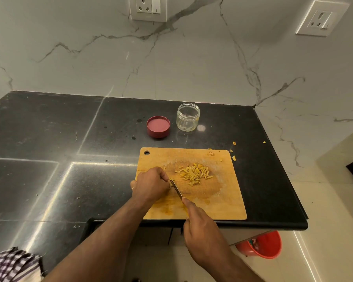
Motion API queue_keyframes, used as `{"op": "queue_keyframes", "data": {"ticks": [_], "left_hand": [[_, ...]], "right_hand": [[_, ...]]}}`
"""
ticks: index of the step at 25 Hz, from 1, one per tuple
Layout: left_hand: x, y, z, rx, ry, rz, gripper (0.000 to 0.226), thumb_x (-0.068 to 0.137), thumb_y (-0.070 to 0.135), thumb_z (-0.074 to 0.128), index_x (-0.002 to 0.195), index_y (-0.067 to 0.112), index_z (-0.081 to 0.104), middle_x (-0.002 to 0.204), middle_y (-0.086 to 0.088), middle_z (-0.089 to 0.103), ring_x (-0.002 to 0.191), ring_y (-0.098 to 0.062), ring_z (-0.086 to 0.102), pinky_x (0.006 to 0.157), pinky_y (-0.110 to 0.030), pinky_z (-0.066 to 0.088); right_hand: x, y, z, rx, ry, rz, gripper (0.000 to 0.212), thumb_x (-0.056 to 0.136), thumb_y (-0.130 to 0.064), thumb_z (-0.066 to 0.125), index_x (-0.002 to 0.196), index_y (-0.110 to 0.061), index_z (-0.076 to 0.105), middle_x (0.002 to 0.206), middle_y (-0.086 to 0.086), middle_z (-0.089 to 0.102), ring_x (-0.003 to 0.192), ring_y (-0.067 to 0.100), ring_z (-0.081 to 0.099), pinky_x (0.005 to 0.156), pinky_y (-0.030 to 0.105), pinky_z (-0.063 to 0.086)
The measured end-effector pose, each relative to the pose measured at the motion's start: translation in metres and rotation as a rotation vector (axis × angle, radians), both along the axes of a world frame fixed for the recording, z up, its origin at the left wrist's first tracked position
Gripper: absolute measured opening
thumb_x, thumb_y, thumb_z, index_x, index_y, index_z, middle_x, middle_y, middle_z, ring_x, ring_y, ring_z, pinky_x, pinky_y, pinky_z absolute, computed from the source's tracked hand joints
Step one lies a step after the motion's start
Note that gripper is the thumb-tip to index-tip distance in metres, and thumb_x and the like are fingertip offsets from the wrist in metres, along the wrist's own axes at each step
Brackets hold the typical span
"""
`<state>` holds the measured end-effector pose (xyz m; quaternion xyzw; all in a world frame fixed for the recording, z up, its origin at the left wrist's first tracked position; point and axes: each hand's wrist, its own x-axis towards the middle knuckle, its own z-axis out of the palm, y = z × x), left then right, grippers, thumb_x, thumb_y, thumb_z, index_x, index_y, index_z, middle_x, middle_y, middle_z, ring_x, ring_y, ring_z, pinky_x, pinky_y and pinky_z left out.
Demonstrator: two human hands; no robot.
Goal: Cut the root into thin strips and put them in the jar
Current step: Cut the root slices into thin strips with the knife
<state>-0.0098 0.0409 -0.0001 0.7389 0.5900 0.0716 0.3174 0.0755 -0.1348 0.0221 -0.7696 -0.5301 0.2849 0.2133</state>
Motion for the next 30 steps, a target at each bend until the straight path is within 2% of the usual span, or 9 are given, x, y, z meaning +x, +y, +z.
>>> {"op": "queue_keyframes", "data": {"ticks": [4,14,17,19,21,24,28,30], "left_hand": [[0.001,0.006,0.000,-0.050,0.008,-0.006,0.011,0.084,0.029,0.074,0.082,0.031,0.063,0.083,0.014,0.065,0.092,-0.012,0.059,0.094,-0.044,0.042],[0.005,0.011,0.003,-0.105,0.035,-0.011,0.013,0.082,0.032,0.078,0.083,0.028,0.066,0.082,0.012,0.068,0.085,-0.009,0.057,0.093,-0.045,0.041],[0.003,0.009,0.005,-0.109,0.035,-0.040,0.012,0.084,0.030,0.078,0.084,0.029,0.066,0.084,0.013,0.067,0.086,-0.010,0.058,0.093,-0.045,0.041],[0.000,0.011,0.007,-0.140,-0.033,-0.043,0.010,0.084,0.024,0.077,0.084,0.029,0.068,0.083,0.011,0.068,0.086,-0.013,0.061,0.094,-0.048,0.047],[-0.006,0.014,0.010,-0.157,-0.123,-0.029,0.014,0.085,0.014,0.074,0.084,0.028,0.070,0.082,0.008,0.069,0.085,-0.016,0.065,0.090,-0.052,0.054],[-0.015,0.018,0.015,-0.136,-0.169,-0.028,0.021,0.091,0.006,0.067,0.087,0.027,0.069,0.087,0.004,0.069,0.085,-0.015,0.066,0.079,-0.043,0.061],[-0.031,0.022,0.015,-0.071,-0.207,-0.018,0.031,0.091,0.000,0.059,0.084,0.029,0.066,0.088,0.002,0.069,0.086,-0.017,0.066,0.070,-0.035,0.056],[-0.037,0.023,0.014,-0.062,-0.195,-0.001,0.034,0.089,-0.004,0.056,0.086,0.028,0.067,0.086,0.002,0.067,0.083,-0.018,0.065,0.066,-0.035,0.055]], "right_hand": [[0.001,0.000,-0.002,-0.012,-0.004,0.012,0.053,0.104,-0.026,0.034,0.153,-0.034,0.017,0.140,-0.010,0.044,0.111,0.005,0.046,0.092,0.021,0.042],[0.007,-0.017,0.001,-0.015,-0.018,0.029,0.052,0.104,-0.027,0.032,0.153,-0.037,0.016,0.137,-0.008,0.046,0.108,0.008,0.051,0.090,0.027,0.045],[0.013,-0.018,0.004,0.019,-0.010,-0.016,0.052,0.105,-0.028,0.033,0.153,-0.037,0.017,0.140,-0.012,0.043,0.106,0.005,0.048,0.090,0.022,0.043],[0.015,-0.016,0.004,0.029,0.007,-0.017,0.052,0.105,-0.027,0.034,0.153,-0.037,0.018,0.142,-0.013,0.041,0.107,0.002,0.044,0.092,0.019,0.041],[0.014,-0.013,0.002,0.021,0.023,0.020,0.051,0.105,-0.028,0.034,0.153,-0.038,0.019,0.142,-0.013,0.041,0.110,0.002,0.045,0.094,0.021,0.042],[0.013,-0.012,-0.003,0.006,0.021,0.071,0.051,0.104,-0.028,0.035,0.152,-0.039,0.019,0.138,-0.012,0.043,0.109,0.005,0.048,0.092,0.024,0.044],[0.025,-0.014,-0.008,0.060,0.006,-0.071,0.051,0.105,-0.023,0.034,0.153,-0.034,0.021,0.142,-0.011,0.042,0.106,-0.001,0.042,0.088,0.013,0.036],[0.027,-0.013,-0.009,0.077,0.022,-0.057,0.051,0.104,-0.023,0.034,0.153,-0.035,0.022,0.142,-0.013,0.041,0.109,-0.004,0.040,0.091,0.011,0.034]]}}
